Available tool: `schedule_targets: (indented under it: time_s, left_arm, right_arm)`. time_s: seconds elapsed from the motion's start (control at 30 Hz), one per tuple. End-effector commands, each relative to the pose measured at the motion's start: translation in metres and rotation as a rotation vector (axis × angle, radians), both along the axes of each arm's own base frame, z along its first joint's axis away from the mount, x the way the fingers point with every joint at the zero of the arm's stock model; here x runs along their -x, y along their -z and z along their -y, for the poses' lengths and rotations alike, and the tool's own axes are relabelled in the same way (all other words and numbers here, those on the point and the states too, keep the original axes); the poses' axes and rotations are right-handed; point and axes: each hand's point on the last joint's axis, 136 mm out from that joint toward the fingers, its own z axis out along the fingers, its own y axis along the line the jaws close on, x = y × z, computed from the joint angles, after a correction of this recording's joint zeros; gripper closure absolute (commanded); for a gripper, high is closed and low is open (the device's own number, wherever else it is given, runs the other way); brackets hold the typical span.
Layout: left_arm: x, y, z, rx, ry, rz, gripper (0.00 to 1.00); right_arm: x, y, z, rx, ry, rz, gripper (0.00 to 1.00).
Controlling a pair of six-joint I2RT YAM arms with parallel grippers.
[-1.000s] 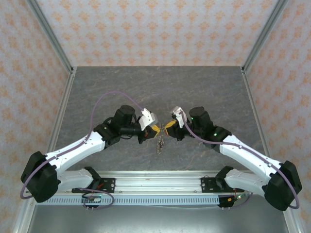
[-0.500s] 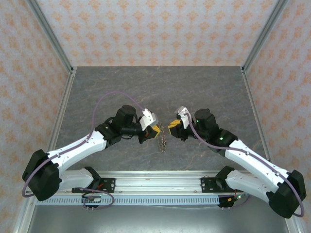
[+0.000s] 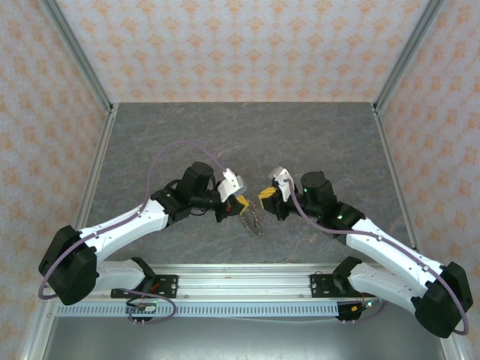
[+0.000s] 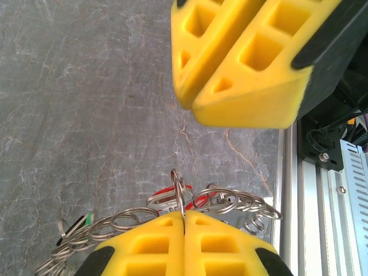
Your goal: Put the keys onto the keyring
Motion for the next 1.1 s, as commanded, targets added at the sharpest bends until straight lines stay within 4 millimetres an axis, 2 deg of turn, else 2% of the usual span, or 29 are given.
schedule_targets:
  time_s: [0.0,0.2,0.37,0.67,0.9,1.07]
  left_arm:
    - [0.001,-0.025,0.008,0.043,0.041,0.066,1.0]
    - [-0.002,-0.028,0.003,0.041,0.019,0.1,1.0]
    - [-0.001,-0.028,0.001,0.022,0.016,0.101,1.0]
    - [0.003,-0.025,-0.003,0.039,0.006,0.112,1.0]
    - [-0.004,-0.024,-0.008,0.013,-0.011,0.135,1.0]
    - [-0.002,-0.024,-0.008,0.028,-0.008,0.128,1.0]
  right_arm:
    - [-0.005,-0.006,0.006,-0.055,0.072,-0.002,0.85]
    - [-0.007,0.002,0.036,-0.059,0.26,-0.085,0.85]
    - [-0.003,0.004,0.053,-0.051,0.329,-0.089,0.85]
    - [0.001,0.009,0.045,-0.053,0.271,-0.089,0.85]
    - [-0.001,0.009,0.043,-0.002,0.238,-0.039,0.85]
    - [0.0,0.013,0.043,0.031,0.228,-0.042,0.86]
